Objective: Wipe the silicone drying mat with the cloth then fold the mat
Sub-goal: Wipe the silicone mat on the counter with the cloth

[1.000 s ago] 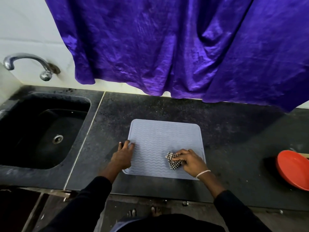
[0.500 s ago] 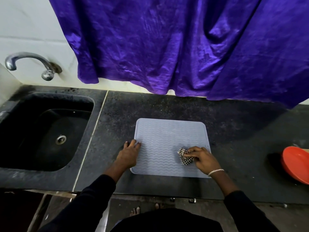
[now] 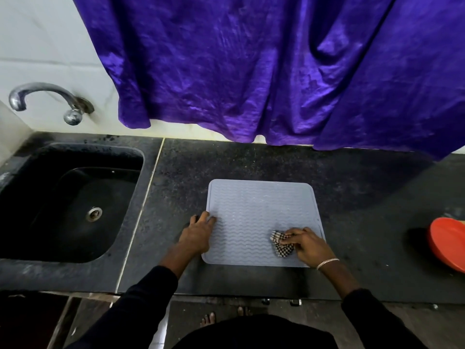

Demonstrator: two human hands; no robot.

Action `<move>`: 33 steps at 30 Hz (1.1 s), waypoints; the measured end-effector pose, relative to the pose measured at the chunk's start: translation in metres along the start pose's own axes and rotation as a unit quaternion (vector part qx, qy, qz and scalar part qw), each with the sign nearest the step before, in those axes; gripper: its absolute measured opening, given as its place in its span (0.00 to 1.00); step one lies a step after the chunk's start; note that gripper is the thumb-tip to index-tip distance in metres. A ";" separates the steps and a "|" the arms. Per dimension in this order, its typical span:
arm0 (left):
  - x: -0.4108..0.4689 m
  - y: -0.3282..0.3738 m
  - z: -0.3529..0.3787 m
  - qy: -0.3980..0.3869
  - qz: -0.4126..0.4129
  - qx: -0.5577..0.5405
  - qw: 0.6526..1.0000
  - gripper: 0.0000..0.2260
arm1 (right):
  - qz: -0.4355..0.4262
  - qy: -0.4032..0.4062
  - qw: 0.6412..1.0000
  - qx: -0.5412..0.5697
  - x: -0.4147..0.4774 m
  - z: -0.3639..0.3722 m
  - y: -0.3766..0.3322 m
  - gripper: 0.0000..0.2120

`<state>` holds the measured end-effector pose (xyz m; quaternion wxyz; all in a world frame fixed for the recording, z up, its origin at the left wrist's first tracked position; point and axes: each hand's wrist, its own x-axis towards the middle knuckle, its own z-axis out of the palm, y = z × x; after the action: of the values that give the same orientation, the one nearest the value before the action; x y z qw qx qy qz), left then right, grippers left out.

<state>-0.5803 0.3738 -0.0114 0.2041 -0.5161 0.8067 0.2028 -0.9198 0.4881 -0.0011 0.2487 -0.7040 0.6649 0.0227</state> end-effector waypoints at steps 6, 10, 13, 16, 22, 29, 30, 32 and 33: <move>0.000 -0.001 0.000 -0.002 0.000 -0.008 1.000 0.42 | -0.025 0.034 0.998 0.041 0.017 -0.008 -0.028 0.26; 0.002 -0.005 -0.001 -0.009 0.005 -0.015 1.000 0.43 | -0.067 0.024 0.996 0.058 0.033 0.003 -0.068 0.25; 0.002 -0.008 0.001 -0.012 0.010 -0.014 1.000 0.44 | -0.073 0.009 0.997 0.037 0.032 0.017 -0.075 0.26; 0.001 -0.010 0.005 -0.009 0.008 -0.021 1.000 0.44 | -0.062 0.017 0.997 0.035 0.021 0.023 -0.058 0.27; -0.002 -0.009 0.007 0.000 0.008 -0.040 0.999 0.44 | -0.036 0.051 0.997 0.034 0.012 0.003 -0.029 0.29; -0.005 -0.004 0.000 0.001 0.004 -0.030 1.000 0.42 | -0.092 0.064 0.991 0.072 0.038 -0.002 -0.070 0.26; -0.006 -0.004 -0.001 0.003 0.004 -0.029 1.000 0.41 | -0.096 0.049 0.992 0.065 0.040 0.004 -0.078 0.26; -0.006 -0.004 -0.001 0.004 0.005 -0.026 1.000 0.42 | -0.101 0.024 0.994 0.043 0.041 0.017 -0.086 0.25; -0.006 -0.005 -0.001 0.004 0.005 -0.026 1.000 0.42 | -0.100 0.019 0.994 0.040 0.040 0.024 -0.086 0.25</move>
<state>-0.5738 0.3763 -0.0081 0.1866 -0.5181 0.8044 0.2230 -0.8264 0.4593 -0.0086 0.2649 -0.7565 0.5964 -0.0423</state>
